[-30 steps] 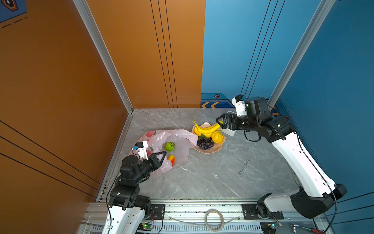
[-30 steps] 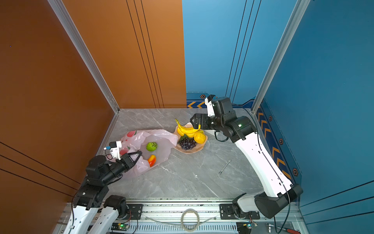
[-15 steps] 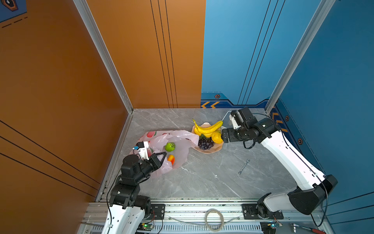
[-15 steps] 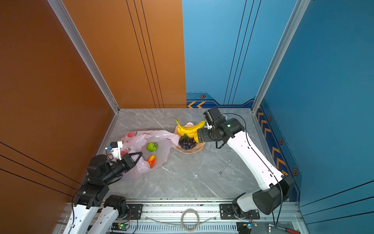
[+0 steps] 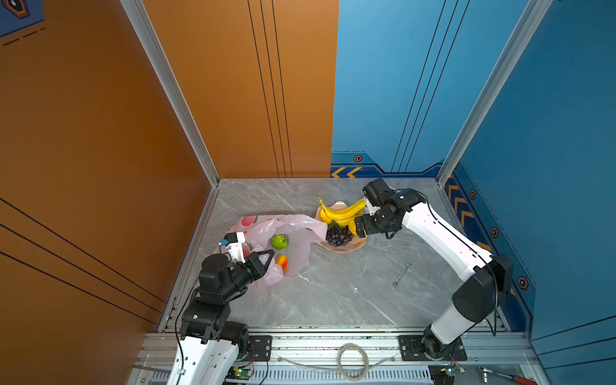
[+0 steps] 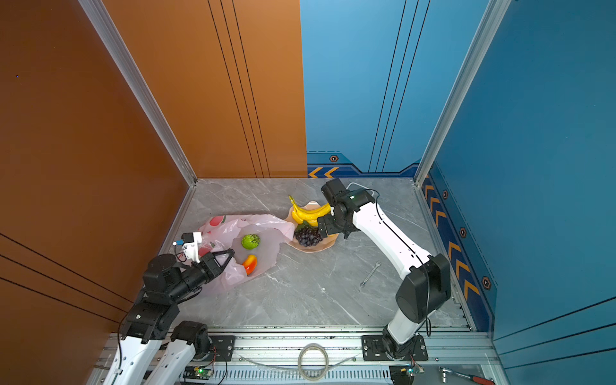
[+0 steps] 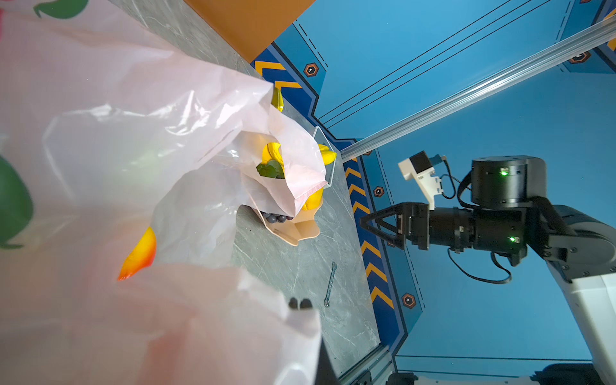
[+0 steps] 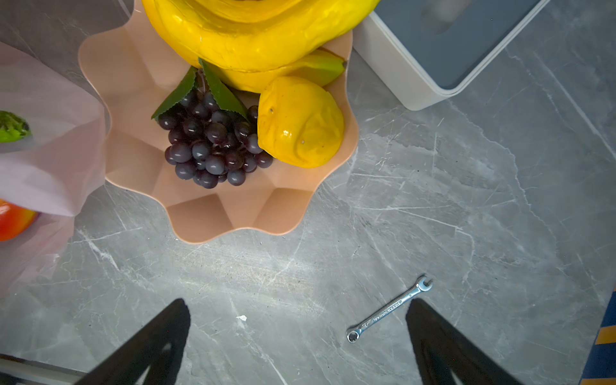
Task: Place the fruits into the plastic bag
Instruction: Pick up the fruit from the plate.
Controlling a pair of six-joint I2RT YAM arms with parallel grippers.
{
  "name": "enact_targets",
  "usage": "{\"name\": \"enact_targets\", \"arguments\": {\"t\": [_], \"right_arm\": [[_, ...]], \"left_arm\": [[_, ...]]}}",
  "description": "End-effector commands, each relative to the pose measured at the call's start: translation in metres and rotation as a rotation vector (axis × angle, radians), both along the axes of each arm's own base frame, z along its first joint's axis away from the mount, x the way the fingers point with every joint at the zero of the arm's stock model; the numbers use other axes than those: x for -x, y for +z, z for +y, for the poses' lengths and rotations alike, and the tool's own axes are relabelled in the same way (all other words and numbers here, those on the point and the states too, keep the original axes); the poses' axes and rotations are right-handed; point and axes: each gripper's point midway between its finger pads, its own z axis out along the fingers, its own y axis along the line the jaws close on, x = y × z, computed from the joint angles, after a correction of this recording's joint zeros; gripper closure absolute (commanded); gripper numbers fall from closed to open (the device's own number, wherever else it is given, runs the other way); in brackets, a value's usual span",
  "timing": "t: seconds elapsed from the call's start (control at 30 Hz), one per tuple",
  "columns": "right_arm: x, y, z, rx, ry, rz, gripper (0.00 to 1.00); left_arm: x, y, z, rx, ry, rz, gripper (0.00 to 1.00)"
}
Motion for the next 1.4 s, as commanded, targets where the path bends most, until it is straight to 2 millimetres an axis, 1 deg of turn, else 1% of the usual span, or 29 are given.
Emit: {"name": "enact_targets", "arguments": {"t": [0.0,0.2,0.4,0.67,0.7,0.83,0.97,1.03,1.07,1.1,1.2,1.37], "right_arm": [[-0.012,0.000,0.006,0.003,0.016,-0.012,0.00],[-0.028,-0.017,0.015,0.008,0.018,0.014,0.00],[-0.045,-0.039,0.020,0.007,0.007,0.055,0.00],[-0.057,-0.063,0.027,0.018,-0.001,0.090,0.00],[-0.063,-0.060,0.029,0.011,0.000,0.077,0.00],[-0.071,-0.066,0.031,0.022,-0.004,0.078,0.00],[-0.078,-0.072,0.029,0.038,-0.018,0.080,0.00],[-0.080,-0.069,0.029,0.038,-0.026,0.068,0.00],[-0.082,-0.081,0.028,0.055,-0.030,0.087,0.00],[-0.083,-0.083,0.027,0.062,-0.034,0.088,0.00],[-0.087,-0.087,0.025,0.082,-0.046,0.083,0.00],[-0.095,-0.092,0.015,0.143,-0.083,0.062,0.01]], "left_arm": [[0.004,0.012,0.000,-0.009,-0.015,-0.028,1.00],[0.005,0.013,0.001,-0.017,-0.014,-0.029,1.00],[0.005,0.014,0.001,-0.016,-0.010,-0.032,1.00],[0.005,0.013,0.001,-0.015,-0.010,-0.029,1.00],[0.005,0.014,0.001,-0.015,-0.009,-0.031,1.00],[0.005,0.014,0.001,-0.013,-0.009,-0.029,1.00],[0.006,0.015,0.002,-0.014,-0.005,-0.033,1.00],[0.006,0.014,0.002,-0.012,-0.006,-0.032,1.00],[0.006,0.014,0.002,-0.013,-0.005,-0.030,1.00],[0.006,0.014,0.002,-0.011,-0.006,-0.029,1.00],[0.007,0.014,0.002,-0.012,-0.004,-0.031,1.00],[0.009,0.013,0.003,-0.015,-0.003,-0.029,1.00]]}}
